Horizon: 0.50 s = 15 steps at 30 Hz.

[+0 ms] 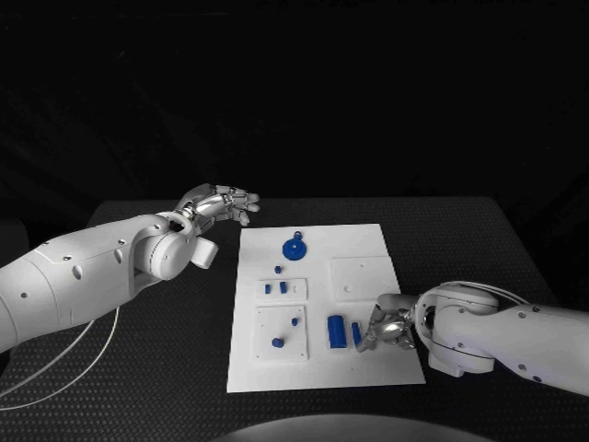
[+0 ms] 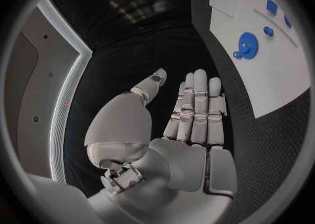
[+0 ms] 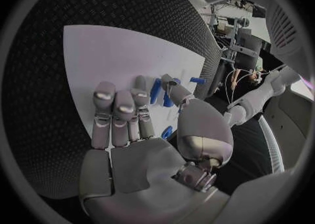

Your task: Assemble the parts on the task board

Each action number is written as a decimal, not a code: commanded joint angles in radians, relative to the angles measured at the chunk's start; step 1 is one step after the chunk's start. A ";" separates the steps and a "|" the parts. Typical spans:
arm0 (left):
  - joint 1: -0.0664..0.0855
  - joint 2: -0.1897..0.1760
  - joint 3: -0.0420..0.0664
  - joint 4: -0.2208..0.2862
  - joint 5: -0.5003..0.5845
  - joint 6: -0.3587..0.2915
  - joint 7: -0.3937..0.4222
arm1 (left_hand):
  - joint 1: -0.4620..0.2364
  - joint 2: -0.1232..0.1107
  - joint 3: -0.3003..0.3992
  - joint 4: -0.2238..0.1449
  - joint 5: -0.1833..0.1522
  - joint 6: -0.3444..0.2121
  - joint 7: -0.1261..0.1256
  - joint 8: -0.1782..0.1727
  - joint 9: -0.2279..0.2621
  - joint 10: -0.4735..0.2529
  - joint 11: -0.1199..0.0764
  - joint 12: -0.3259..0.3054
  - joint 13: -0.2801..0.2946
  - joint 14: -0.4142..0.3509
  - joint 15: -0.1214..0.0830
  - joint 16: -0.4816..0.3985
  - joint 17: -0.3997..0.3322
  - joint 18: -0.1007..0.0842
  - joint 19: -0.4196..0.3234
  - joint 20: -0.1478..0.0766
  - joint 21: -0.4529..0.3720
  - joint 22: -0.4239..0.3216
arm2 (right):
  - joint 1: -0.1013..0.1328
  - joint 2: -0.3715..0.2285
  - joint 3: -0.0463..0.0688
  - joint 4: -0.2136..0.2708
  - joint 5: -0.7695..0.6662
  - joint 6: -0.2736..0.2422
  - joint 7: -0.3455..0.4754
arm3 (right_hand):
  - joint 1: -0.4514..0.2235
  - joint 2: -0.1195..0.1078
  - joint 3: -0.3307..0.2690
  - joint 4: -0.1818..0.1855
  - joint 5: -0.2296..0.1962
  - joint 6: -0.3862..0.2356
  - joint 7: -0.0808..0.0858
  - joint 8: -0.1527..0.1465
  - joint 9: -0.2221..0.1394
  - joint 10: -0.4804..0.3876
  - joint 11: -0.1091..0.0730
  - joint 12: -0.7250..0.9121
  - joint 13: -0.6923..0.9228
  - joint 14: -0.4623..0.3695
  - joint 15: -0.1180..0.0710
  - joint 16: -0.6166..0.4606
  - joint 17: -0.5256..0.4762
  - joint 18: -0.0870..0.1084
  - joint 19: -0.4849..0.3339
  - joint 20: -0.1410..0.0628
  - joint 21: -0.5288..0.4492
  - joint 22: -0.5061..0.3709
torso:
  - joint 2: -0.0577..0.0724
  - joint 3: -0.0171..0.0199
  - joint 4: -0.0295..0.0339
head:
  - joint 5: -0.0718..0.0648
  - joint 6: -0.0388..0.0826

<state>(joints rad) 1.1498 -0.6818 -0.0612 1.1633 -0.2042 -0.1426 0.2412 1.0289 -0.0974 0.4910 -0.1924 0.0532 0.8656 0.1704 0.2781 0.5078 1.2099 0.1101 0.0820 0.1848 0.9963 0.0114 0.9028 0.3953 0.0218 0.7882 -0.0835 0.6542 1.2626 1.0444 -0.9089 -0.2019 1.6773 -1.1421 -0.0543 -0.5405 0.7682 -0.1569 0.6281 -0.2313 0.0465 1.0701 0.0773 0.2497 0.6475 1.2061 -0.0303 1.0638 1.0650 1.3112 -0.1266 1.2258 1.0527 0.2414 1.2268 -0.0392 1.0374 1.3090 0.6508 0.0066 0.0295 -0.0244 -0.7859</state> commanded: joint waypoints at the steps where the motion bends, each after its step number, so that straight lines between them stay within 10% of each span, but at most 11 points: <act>1: 0.000 0.001 0.000 0.002 0.005 0.013 0.005 | -0.009 0.002 -0.001 0.006 0.004 -0.006 -0.001 0.003 -0.001 -0.007 0.003 0.003 0.000 0.005 0.002 -0.006 0.001 0.015 0.007 -0.002 -0.006 0.002 | -0.001 0.005 0.000 -0.007 -0.064 -0.011 -0.018 | 0.004 0.028 0.007 0.003 0.002 0.007 -0.001 -0.001 -0.003 -0.002 -0.004 -0.005 0.001 0.002 -0.006 -0.001 0.002 0.020 -0.005 -0.001 -0.003 0.005 | 0.000 -0.0010 0.0004 | 0.001 -0.001; 15: 0.000 0.002 0.000 0.001 0.005 0.012 0.004 | -0.008 0.003 -0.001 0.006 0.004 -0.006 -0.001 0.003 -0.001 -0.007 0.003 0.003 0.000 0.005 0.002 -0.006 0.002 0.015 0.008 -0.002 -0.006 0.002 | -0.001 0.035 -0.001 -0.027 -0.115 0.010 -0.034 | 0.082 0.076 0.091 -0.054 0.002 0.012 -0.002 -0.002 -0.006 0.002 -0.005 -0.005 0.002 0.001 -0.006 0.001 0.005 0.020 -0.006 -0.004 0.002 0.010 | 0.000 -0.0001 -0.0005 | 0.004 -0.002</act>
<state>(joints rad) 1.1498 -0.6817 -0.0613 1.1631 -0.2042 -0.1424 0.2403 1.0289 -0.0973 0.4910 -0.1924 0.0533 0.8656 0.1704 0.2781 0.5079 1.2099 0.1101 0.0820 0.1848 0.9963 0.0114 0.9028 0.3962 0.0255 0.7882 -0.0835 0.6542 1.2633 1.0449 -0.8748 -0.2014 1.6607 -1.2123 -0.0453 -0.5485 0.8420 -0.0802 0.7153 -0.2854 0.0455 1.0810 0.0719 0.2524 0.6489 1.2063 -0.0304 1.0638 1.0659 1.3116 -0.1262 1.2256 1.0564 0.2413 1.2231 -0.0427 1.0375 1.3090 0.6508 0.0063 0.0292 -0.0201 -0.7881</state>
